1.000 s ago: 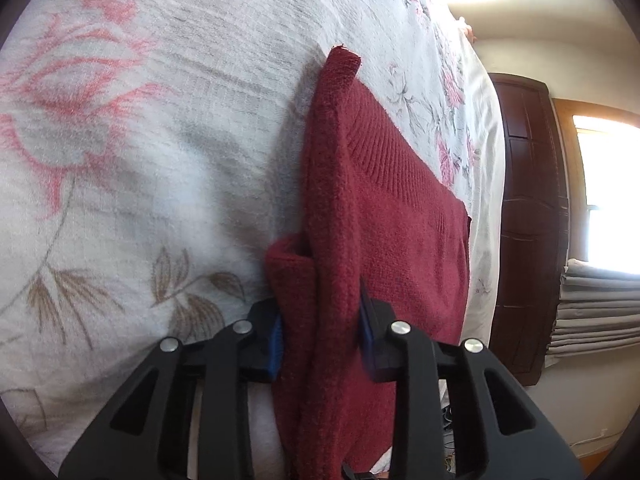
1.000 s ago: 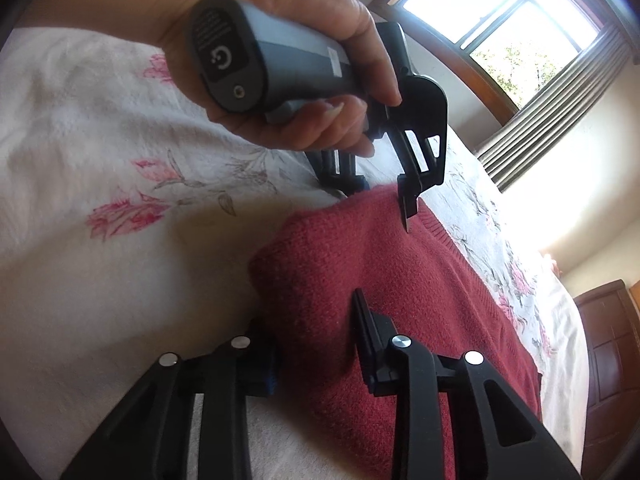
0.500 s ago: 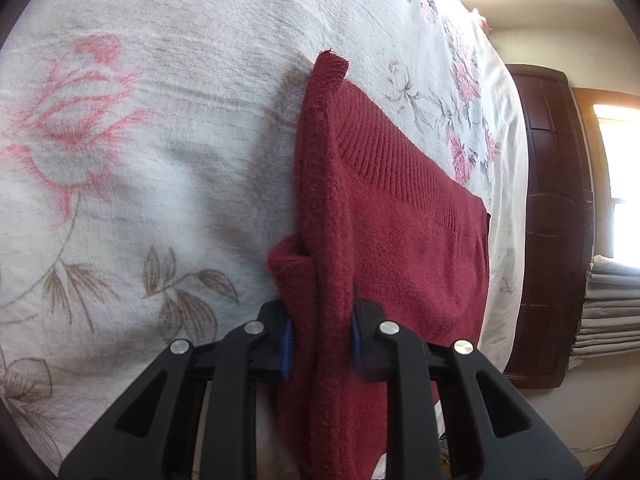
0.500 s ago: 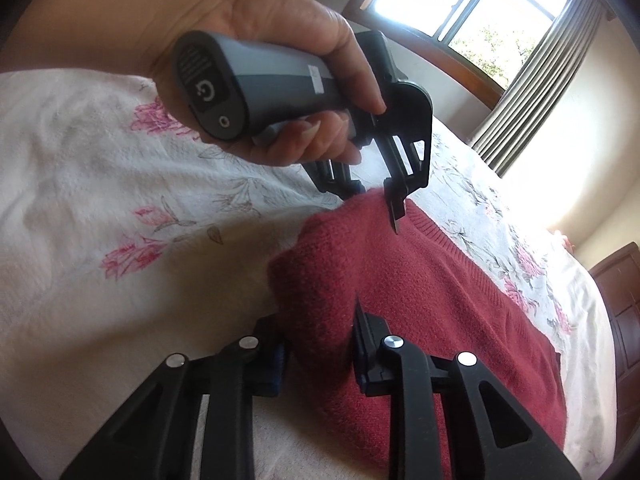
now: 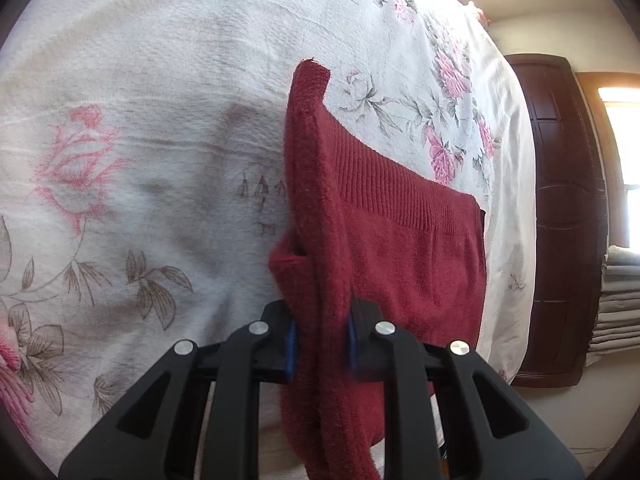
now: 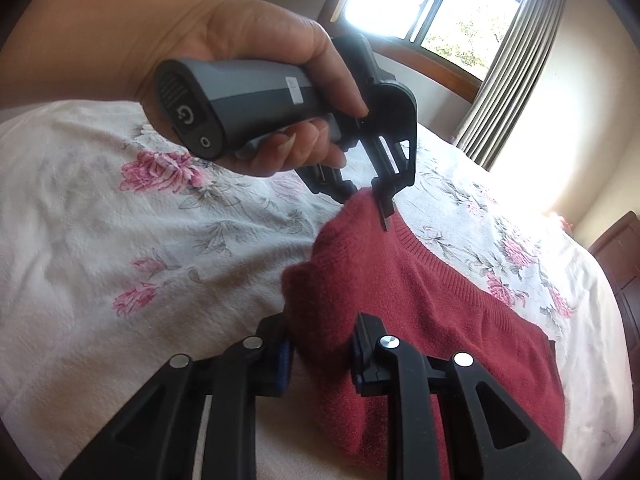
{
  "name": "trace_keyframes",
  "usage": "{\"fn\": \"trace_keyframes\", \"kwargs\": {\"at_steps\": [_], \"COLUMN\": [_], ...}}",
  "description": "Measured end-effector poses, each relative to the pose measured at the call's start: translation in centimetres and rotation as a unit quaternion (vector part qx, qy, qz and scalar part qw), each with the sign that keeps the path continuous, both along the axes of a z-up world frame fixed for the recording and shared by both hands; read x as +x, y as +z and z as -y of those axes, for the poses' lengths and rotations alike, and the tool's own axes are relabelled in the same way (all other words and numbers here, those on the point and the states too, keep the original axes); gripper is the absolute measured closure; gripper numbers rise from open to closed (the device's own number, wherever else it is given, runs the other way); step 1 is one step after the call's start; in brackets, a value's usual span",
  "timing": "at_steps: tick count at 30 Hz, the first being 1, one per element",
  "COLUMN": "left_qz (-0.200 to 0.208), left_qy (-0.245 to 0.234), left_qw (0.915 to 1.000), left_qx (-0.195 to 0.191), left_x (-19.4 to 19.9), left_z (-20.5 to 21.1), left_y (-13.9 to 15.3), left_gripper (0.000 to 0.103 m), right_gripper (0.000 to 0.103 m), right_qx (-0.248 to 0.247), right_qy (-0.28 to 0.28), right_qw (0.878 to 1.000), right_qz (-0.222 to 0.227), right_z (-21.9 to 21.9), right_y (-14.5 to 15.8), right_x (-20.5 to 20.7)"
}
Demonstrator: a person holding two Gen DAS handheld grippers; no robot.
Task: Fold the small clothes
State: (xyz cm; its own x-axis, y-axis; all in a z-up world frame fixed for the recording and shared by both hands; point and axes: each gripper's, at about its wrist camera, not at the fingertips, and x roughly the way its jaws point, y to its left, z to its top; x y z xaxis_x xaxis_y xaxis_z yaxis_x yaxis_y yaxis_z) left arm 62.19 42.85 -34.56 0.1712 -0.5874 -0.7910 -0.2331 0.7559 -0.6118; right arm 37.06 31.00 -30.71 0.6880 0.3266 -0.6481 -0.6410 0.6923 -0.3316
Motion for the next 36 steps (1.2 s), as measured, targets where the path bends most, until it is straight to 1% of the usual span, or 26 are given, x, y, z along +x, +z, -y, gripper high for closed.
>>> {"fn": "trace_keyframes", "kwargs": {"at_steps": [11,17,22,30,33,36], "left_qz": [0.016,0.014,0.018,0.022,0.022,0.023], "left_qy": [-0.024,-0.033,-0.042,-0.055,-0.061,-0.069], "left_qw": [0.9984,0.9957,0.9932,0.9888,0.9868,0.9842], "left_qx": [0.048,0.086,0.108,0.137,0.149,0.162], "left_x": [1.2,1.7,2.0,2.2,2.4,2.6], "left_z": [4.4,7.4,10.2,14.6,16.7,18.7], "left_y": [6.1,8.9,11.0,13.7,14.4,15.0], "left_gripper": [0.087,0.087,0.087,0.087,0.087,0.087], "right_gripper": [0.083,0.083,0.084,0.084,0.084,0.085], "right_qx": [0.05,0.092,0.119,0.16,0.192,0.211], "right_qy": [-0.037,-0.063,-0.079,-0.101,-0.109,-0.119], "right_qw": [0.998,0.994,0.989,0.981,0.973,0.967], "right_qz": [-0.006,-0.019,-0.029,-0.046,-0.067,-0.075], "right_z": [3.8,6.6,8.9,13.3,15.4,17.4], "right_y": [4.1,6.0,7.4,9.1,9.6,9.8], "right_x": [1.2,1.7,2.1,2.5,2.9,3.1]}}
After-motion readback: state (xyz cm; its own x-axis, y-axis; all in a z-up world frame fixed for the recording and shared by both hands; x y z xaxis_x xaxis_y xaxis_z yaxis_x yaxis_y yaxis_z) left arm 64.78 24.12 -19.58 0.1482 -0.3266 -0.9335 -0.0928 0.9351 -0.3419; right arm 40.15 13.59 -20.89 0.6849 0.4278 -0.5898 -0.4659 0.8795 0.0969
